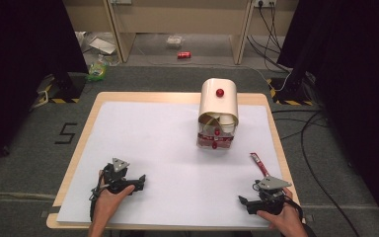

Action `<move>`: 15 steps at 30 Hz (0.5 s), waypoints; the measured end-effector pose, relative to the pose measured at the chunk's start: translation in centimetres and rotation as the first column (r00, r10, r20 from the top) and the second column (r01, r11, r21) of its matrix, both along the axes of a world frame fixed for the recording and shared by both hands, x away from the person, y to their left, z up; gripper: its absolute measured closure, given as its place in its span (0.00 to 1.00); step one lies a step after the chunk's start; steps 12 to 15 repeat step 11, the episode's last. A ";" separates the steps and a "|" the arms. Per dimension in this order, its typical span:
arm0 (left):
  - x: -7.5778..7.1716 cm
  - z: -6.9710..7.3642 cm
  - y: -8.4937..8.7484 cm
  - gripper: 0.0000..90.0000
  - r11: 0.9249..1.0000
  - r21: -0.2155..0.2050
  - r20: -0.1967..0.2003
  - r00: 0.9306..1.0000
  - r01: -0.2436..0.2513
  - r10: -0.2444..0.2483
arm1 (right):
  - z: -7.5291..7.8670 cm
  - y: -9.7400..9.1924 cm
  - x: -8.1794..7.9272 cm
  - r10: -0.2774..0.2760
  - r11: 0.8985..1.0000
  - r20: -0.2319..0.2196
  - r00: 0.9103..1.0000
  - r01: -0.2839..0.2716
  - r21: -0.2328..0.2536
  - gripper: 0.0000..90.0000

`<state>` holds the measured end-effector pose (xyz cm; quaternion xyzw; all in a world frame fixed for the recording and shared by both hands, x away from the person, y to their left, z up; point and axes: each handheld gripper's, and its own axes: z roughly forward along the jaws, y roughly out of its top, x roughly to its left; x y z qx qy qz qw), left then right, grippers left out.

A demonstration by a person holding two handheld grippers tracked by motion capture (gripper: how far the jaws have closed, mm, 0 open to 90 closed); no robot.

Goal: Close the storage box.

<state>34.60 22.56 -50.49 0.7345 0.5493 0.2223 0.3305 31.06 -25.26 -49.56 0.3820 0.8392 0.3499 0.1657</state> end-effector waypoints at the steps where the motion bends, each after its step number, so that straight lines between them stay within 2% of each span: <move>1: 0.0 0.0 0.0 0.01 1.000 0.001 0.001 1.000 0.000 0.000 | 0.0 0.0 0.0 -0.002 1.000 -0.002 1.000 0.002 0.001 0.15; 15: 0.0 0.0 0.0 0.00 1.000 0.003 0.000 1.000 0.000 0.000 | 0.0 0.0 0.0 0.001 1.000 0.000 1.000 -0.001 0.002 0.15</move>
